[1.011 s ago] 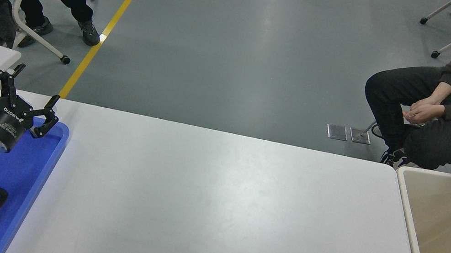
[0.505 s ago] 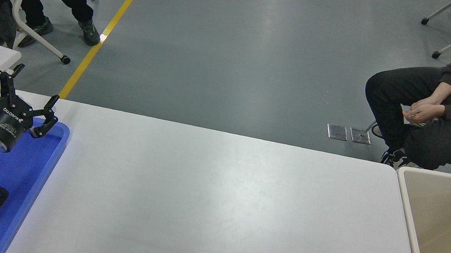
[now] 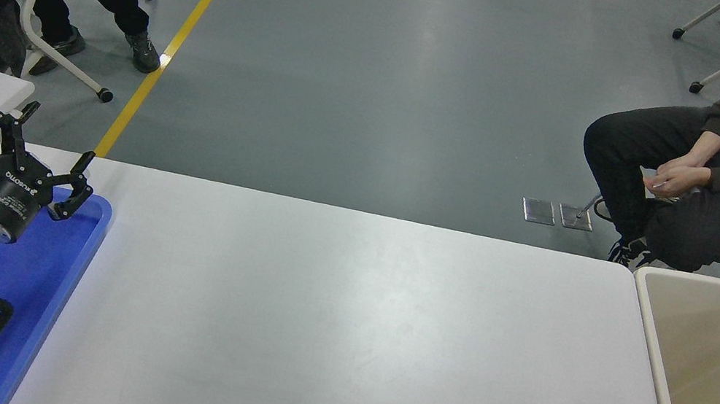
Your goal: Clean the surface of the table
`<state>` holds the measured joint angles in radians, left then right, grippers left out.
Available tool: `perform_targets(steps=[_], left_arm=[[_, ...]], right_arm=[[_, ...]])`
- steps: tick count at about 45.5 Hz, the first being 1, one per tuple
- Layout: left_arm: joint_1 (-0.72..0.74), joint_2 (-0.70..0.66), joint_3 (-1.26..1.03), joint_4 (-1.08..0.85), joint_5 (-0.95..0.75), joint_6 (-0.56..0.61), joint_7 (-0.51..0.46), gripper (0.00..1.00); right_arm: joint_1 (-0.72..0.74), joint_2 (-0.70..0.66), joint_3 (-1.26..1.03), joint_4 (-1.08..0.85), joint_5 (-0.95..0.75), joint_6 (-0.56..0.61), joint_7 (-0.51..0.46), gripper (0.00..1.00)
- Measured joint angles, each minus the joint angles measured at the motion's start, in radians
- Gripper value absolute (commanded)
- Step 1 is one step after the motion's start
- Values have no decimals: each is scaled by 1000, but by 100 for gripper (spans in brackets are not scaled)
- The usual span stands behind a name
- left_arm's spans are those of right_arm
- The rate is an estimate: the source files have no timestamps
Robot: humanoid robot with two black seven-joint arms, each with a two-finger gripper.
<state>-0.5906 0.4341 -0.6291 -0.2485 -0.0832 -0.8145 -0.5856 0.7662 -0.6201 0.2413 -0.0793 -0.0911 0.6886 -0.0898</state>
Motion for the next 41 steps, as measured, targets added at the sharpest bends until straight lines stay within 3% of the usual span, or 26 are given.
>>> perform_targets(steps=[17, 30, 34, 36, 37, 39, 41], left_arm=[[0, 0, 0, 0, 0, 0, 0, 100], [0, 0, 0, 0, -1, 0, -1, 100], [0, 0, 0, 0, -1, 0, -1, 100], [0, 0, 0, 0, 0, 0, 0, 100], [0, 0, 0, 0, -1, 0, 0, 100], [0, 0, 0, 0, 0, 0, 0, 100], [0, 0, 0, 0, 0, 0, -1, 100]], right_arm=[[-54, 110, -10, -15, 1, -189, 33, 0], [-68, 148, -24, -16, -8, -266, 42, 0], [-70, 154, -32, -16, -9, -279, 43, 15], [-71, 156, -35, -16, -10, -284, 43, 36], [-71, 158, -37, -16, -10, -286, 43, 52], [-72, 159, -39, -16, -10, -289, 42, 100], [-72, 160, -42, -16, -8, -291, 39, 100]])
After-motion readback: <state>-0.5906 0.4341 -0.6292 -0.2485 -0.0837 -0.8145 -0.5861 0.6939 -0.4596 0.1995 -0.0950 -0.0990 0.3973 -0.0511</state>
